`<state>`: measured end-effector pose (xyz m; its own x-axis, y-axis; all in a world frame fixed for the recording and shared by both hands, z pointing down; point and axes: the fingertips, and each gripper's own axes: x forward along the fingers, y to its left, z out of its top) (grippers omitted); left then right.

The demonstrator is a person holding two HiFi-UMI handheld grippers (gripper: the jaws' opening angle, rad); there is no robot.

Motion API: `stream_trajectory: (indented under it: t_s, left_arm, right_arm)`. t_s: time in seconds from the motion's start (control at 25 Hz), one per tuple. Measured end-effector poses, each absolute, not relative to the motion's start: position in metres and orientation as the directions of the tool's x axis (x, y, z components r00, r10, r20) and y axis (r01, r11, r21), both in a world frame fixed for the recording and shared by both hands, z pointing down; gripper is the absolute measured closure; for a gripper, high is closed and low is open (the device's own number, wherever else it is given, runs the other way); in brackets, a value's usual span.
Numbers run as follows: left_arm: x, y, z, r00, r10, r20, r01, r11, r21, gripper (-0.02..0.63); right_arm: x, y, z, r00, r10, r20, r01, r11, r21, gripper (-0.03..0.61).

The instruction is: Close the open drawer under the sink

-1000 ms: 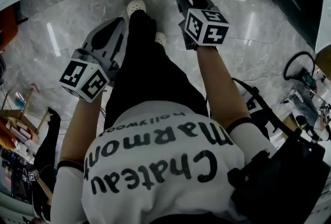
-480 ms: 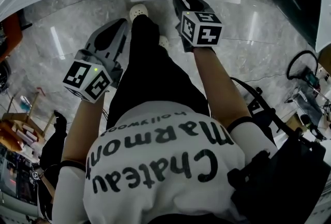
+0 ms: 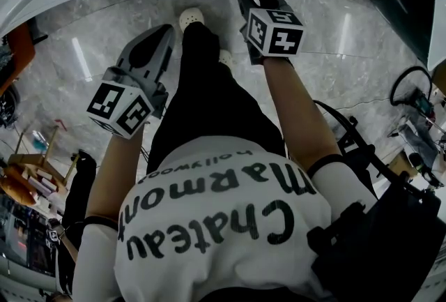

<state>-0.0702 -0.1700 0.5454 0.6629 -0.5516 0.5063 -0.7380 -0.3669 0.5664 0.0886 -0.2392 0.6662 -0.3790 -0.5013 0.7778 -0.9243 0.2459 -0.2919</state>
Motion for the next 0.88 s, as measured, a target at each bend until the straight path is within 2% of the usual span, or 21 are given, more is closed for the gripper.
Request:
stream_trajectory:
  t_s: [0.64,0.88]
  left_arm:
    - [-0.085,-0.202,0.531,0.684,-0.558,0.47,-0.713,-0.376,0.593,0.606]
    - [-0.086,-0.218,0.527,0.71,-0.521,0.474,-0.696,-0.413,0.588,0.606]
  right_arm:
    - [0.087,-0.265,0.663,-0.313,-0.484,0.817,-0.95,0.171,-0.262,0.443]
    - [0.086,-0.277,0.665,-0.275,-0.477,0.835,-0.961,0.153,-0.229,0.443]
